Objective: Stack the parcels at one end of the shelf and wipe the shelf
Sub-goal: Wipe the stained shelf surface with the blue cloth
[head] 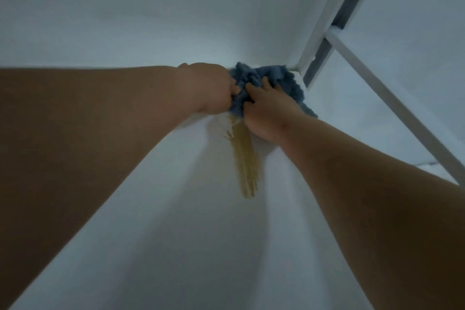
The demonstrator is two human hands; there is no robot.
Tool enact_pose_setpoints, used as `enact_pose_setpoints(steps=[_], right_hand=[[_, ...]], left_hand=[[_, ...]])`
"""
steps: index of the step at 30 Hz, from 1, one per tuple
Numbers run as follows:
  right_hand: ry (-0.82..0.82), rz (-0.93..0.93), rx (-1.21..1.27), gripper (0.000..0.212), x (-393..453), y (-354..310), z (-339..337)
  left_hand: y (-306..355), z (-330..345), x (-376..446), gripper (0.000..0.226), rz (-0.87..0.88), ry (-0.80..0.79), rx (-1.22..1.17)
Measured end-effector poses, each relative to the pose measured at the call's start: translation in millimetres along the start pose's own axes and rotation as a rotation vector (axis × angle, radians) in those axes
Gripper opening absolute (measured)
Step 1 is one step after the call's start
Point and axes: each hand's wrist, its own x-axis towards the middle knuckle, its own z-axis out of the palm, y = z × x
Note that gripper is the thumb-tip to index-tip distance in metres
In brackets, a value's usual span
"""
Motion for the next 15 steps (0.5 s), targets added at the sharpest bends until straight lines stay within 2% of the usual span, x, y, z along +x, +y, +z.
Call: enact_pose_setpoints(steps=[6,9,12,15], right_hand=[[-0.053,-0.093,0.019,0.060,-19,-29,8],[-0.008,-0.147,0.023,0.058,-30,-37,12],[-0.045,-0.143,0.047,0.055,-40,-43,15],[-0.053,-0.204,-0.022,0.053,-46,-39,18]], left_hand=[[-19,0,-35,0.028,-0.046,-0.051,-0.004],[-16,-1,-55,0.031,-0.103,-0.045,-0.005],[-12,2,-68,0.035,-0.133,-0.045,0.018],[-10,5,-74,0.037,-0.152,-0.032,-0.010]])
